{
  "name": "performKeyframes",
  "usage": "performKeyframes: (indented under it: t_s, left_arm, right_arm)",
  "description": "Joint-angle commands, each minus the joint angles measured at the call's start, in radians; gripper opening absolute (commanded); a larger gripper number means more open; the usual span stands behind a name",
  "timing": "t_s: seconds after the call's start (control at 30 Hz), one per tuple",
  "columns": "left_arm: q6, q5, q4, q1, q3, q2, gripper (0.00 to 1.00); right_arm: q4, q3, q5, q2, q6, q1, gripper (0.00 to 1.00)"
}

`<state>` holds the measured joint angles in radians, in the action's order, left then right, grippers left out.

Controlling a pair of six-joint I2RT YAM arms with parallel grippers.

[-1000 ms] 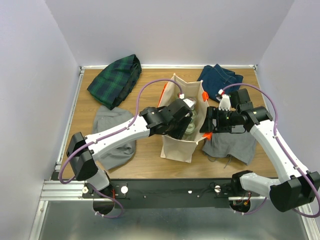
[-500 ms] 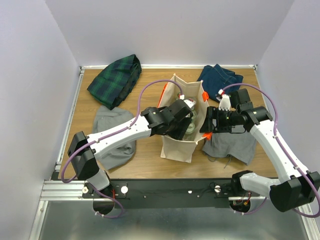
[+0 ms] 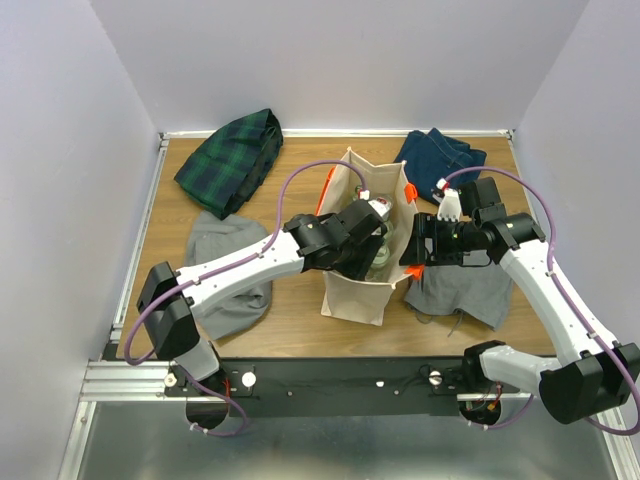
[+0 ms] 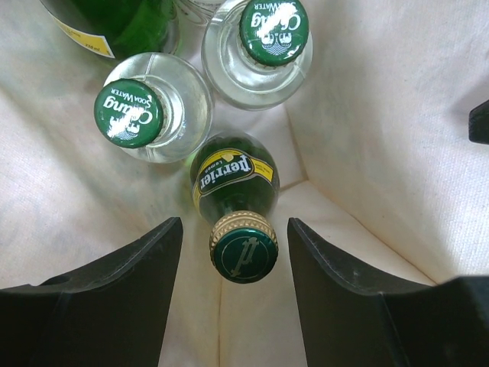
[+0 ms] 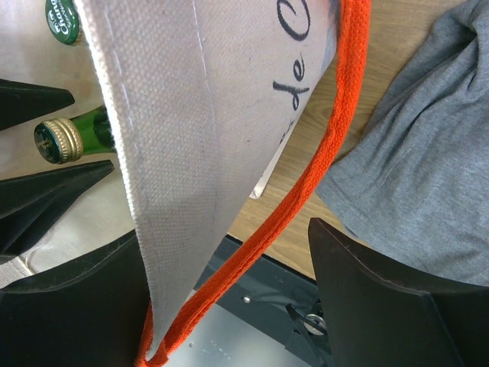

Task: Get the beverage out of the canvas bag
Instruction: Take out the drink from the canvas bag.

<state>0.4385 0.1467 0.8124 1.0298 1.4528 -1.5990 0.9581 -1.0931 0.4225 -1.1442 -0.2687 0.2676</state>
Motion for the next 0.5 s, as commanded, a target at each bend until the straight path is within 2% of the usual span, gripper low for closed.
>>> performKeyframes:
  t_s: [0.0,0.27,0.43,0.47]
  left_arm:
    - [-0.004,0.014,0.062,0.004,0.029,-0.024,0.67]
    - [0.003,0.014,0.068,0.003,0.029,-0.015,0.65]
    - [0.000,0.010,0.067,0.003,0.029,-0.016,0.54]
    - [0.000,0.010,0.067,0.004,0.030,-0.018,0.49]
  right_arm:
    - [-0.016,-0.027,-0.037,0.012,0.013,0.005,0.85]
    - [-0.019,-0.019,-0.041,0.023,0.011,0.002,0.85]
    - [-0.021,-0.024,-0.037,0.015,0.011,0.002,0.85]
    - [-0.021,-0.024,-0.039,0.015,0.011,0.004,0.85]
